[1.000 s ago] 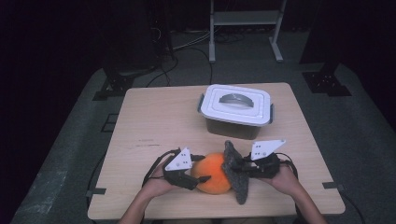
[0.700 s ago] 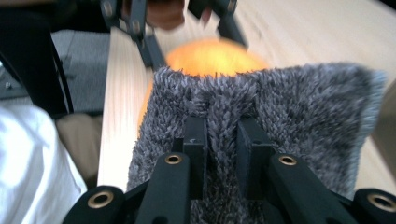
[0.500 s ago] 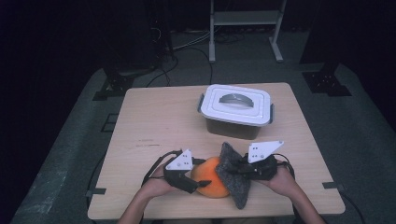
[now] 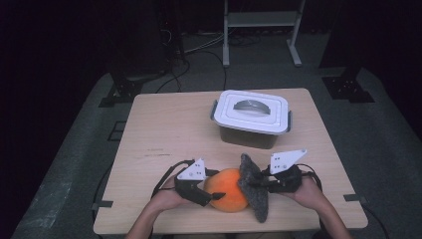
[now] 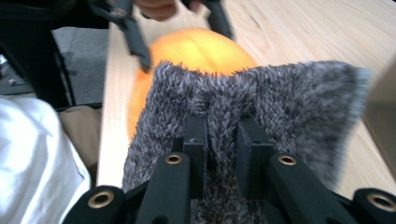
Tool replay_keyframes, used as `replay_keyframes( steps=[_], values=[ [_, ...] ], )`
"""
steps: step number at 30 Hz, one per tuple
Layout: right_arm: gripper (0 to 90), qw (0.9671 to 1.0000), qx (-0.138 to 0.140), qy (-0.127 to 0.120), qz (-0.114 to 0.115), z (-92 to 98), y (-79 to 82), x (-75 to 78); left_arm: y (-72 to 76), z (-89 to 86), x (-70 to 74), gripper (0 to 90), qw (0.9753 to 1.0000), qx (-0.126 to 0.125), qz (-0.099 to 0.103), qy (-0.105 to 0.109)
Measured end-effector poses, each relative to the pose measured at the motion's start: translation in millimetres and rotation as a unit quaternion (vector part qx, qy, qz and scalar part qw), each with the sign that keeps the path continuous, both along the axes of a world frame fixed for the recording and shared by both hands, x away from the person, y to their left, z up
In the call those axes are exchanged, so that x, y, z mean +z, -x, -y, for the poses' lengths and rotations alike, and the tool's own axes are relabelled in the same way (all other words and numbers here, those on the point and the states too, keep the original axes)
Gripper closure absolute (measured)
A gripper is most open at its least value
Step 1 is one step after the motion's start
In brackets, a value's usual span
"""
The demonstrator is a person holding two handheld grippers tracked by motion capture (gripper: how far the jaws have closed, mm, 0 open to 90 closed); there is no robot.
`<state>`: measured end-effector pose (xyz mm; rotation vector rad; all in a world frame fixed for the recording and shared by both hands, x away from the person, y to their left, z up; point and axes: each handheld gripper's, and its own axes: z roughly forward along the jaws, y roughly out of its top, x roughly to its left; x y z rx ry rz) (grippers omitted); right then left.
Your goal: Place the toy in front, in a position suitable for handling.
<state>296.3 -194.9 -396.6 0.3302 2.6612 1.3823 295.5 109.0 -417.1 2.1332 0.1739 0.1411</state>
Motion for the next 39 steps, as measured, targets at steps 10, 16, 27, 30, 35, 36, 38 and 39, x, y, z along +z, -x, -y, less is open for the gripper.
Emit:
replay_keyframes(
  steps=[10, 16, 27, 30, 35, 36, 38, 39],
  values=[
    [75.1, 0.9997, 0.014, -0.017, -0.007, -6.4, 3.6, -0.6, 0.1, 3.0, 3.0, 14.0, 0.9998, -0.011, -0.018, 0.004],
    [75.3, 0.9998, 0.016, -0.012, -0.001, -4.7, 5.0, 3.2, 2.3, 3.6, 1.7, 26.5, 0.9999, -0.012, -0.002, -0.004],
    [75.3, 0.9997, -0.001, -0.020, 0.015, -4.6, 3.3, 5.8, 6.4, 4.7, 6.4, 38.4, 0.9985, 0.016, 0.053, -0.003],
    [75.2, 0.9998, -0.005, -0.020, 0.000, 2.2, 2.1, -0.3, 4.1, 3.2, 6.2, 33.2, 0.9998, 0.001, 0.020, 0.006],
    [75.1, 0.9994, 0.020, -0.023, -0.013, -0.6, 4.2, -3.2, 2.6, 2.2, 8.1, 19.4, 0.9999, -0.001, -0.006, 0.010],
    [75.1, 0.9992, 0.025, -0.025, -0.018, -1.1, 4.7, -3.7, 1.6, 2.1, 8.0, 17.3, 0.9999, 0.003, -0.008, 0.009],
    [75.1, 0.9989, 0.033, -0.026, -0.022, -0.9, 4.8, -3.8, 0.2, 2.5, 6.7, 13.6, 0.9998, 0.007, -0.019, 0.007],
    [75.1, 0.9988, 0.034, -0.025, -0.023, -0.8, 5.0, -3.6, -0.6, 2.7, 5.6, 13.6, 0.9996, 0.008, -0.026, 0.009]
  ],
)
